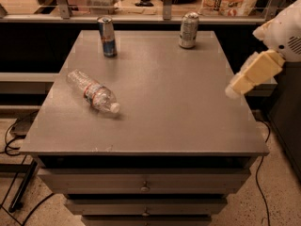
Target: Pick 7up can
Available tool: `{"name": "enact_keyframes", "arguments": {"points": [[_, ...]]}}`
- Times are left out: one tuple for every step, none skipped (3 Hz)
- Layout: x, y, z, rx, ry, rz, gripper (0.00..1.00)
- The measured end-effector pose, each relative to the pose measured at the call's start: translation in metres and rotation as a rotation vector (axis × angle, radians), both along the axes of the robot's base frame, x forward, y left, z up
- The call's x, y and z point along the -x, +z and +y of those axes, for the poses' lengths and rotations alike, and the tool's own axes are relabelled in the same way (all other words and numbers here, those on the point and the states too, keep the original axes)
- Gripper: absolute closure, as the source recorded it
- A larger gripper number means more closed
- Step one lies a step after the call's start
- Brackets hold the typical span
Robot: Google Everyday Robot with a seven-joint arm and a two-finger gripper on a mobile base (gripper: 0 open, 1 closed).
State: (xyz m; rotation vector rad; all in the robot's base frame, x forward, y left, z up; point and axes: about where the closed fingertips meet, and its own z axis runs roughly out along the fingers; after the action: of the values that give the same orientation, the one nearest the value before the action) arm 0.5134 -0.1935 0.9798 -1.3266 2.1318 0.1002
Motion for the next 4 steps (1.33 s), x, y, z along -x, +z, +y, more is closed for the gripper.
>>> {"name": "enact_keyframes", "arguments": {"points": [[-0.043, 0.003, 0.016, -0.146, -0.031, -0.046, 0.00], [-0.082, -0.006, 0.016, -0.244, -0.093, -0.071, 0.00], [-0.117, -0.019, 0.010, -0.326, -0.133, -0.091, 0.00], [-0.123, -0.026, 0.010, -0.336, -0.138, -0.087, 0.00]]}}
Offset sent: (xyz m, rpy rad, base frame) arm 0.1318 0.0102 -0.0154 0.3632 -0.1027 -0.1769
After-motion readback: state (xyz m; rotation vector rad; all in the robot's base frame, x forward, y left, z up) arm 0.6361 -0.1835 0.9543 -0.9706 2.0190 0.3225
